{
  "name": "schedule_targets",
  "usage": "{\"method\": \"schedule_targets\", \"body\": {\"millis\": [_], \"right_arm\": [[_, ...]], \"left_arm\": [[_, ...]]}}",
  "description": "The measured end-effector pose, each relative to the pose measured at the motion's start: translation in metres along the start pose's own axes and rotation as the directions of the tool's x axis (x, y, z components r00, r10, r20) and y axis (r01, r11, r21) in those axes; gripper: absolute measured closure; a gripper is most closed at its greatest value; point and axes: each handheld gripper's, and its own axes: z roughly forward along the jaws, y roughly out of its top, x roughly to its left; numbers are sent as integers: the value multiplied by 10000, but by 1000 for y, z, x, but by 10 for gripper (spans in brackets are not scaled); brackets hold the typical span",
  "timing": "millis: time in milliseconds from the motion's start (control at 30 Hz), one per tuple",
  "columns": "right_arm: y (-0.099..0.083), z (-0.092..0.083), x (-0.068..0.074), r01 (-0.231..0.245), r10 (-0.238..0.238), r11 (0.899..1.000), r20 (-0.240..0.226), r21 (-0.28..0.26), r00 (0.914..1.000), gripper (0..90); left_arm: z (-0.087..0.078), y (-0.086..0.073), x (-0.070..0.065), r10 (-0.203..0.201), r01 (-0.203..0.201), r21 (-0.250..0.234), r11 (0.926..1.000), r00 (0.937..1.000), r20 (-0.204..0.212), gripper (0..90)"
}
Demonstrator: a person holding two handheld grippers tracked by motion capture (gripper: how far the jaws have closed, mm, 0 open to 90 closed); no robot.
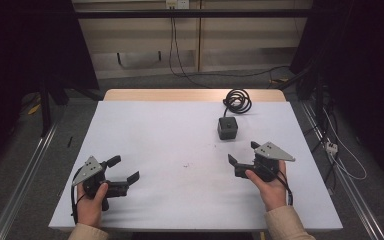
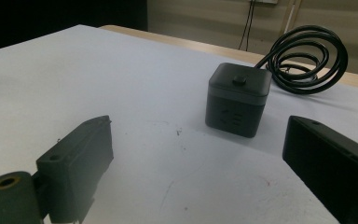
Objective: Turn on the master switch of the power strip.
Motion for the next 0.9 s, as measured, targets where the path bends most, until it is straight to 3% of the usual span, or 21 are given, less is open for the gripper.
{"method": "schedule_targets", "body": {"millis": [400,900], "right_arm": [[10,14,-6,-98,90,9998,442,182,9990,182],[23,31,-11,-442,436,9990,543,109,9976,313]], "left_arm": [[1,-1,-1,54,-55,123,9999,10000,76,30],[-1,-2,1,13,-13,97,10000,10000,30,31]]}}
